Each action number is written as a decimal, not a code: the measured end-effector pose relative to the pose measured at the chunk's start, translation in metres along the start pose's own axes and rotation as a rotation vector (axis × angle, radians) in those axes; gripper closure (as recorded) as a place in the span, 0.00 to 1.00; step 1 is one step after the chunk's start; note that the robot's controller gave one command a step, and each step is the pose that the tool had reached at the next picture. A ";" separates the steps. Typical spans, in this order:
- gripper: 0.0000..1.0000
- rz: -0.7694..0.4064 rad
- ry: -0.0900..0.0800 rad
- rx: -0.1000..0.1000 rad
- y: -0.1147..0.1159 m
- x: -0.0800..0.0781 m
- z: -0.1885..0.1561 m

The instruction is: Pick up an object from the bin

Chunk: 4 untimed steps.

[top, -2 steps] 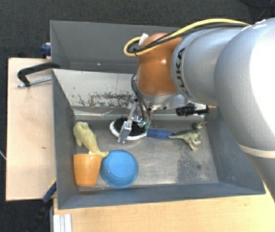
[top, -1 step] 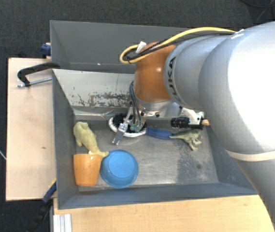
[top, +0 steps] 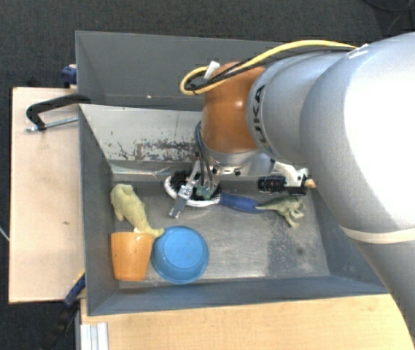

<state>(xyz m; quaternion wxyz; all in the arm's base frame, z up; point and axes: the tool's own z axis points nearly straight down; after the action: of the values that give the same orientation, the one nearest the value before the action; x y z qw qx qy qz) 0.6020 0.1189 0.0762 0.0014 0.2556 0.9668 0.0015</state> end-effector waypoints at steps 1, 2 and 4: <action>1.00 0.000 -0.004 -0.001 0.000 -0.001 -0.001; 1.00 -0.001 -0.001 0.000 0.001 -0.002 -0.012; 1.00 -0.005 -0.005 -0.004 0.004 -0.003 -0.081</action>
Offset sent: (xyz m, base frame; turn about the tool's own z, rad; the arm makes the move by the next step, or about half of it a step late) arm 0.0000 0.0000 0.0000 0.0000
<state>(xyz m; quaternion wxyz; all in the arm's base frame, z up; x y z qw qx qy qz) 0.6062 0.1205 0.1569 0.0041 0.2531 0.9674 0.0027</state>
